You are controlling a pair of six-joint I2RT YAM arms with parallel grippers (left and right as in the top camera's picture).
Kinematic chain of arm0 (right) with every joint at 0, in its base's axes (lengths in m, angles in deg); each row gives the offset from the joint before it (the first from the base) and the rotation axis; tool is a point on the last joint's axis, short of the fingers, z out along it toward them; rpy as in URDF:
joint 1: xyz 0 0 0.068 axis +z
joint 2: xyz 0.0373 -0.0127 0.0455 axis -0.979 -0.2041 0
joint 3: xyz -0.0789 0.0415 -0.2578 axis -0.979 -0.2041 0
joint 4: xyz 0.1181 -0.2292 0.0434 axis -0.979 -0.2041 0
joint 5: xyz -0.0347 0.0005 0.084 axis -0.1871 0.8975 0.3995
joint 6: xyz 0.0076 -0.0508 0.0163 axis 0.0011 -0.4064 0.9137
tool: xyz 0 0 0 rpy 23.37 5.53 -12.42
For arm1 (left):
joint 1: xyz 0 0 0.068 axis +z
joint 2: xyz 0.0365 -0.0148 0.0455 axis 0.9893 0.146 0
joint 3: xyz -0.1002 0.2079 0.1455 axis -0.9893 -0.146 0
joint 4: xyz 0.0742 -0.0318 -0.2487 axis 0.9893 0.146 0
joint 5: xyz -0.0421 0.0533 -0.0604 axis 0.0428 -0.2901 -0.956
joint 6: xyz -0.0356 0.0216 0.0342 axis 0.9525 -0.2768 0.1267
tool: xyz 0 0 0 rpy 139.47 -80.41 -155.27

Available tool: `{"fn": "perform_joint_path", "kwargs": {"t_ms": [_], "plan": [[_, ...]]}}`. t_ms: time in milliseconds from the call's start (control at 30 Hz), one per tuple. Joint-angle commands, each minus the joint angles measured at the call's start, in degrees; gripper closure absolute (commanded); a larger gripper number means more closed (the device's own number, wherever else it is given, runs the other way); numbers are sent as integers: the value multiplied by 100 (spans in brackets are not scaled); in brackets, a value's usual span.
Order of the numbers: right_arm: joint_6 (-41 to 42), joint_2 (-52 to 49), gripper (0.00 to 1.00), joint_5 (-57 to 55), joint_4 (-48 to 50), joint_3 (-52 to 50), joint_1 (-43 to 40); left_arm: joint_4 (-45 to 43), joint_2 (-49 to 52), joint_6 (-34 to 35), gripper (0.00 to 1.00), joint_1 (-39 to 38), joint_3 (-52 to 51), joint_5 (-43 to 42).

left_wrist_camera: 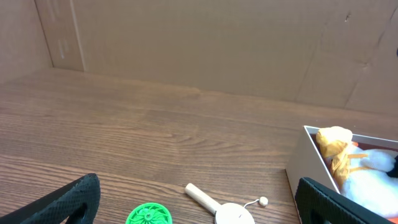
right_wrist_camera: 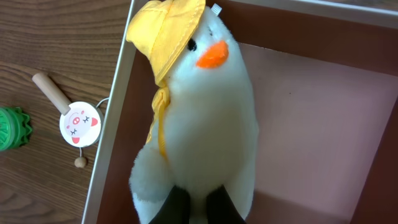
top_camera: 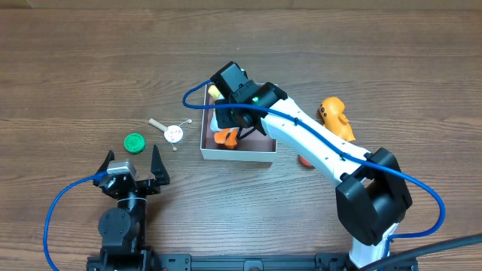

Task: Pack container
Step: 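Lower the duck into the box and open the right gripper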

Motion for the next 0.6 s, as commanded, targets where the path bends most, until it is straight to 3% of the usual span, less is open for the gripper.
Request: {"fn": "perform_joint_path", "kwargs": {"t_ms": [0,333,400,567], "plan": [[57,-229,96,-48,35,-9,4,-9,-55,52,0,35,-20,50],[70,-391,95,20,133,-7,4,-9,-55,50,0,35,-20,50],[70,-391,80,39,142,-7,4,-9,-52,50,0,35,-20,50],[70,-389,61,236,212,9,4,-9,-52,50,0,35,-20,50]]}}
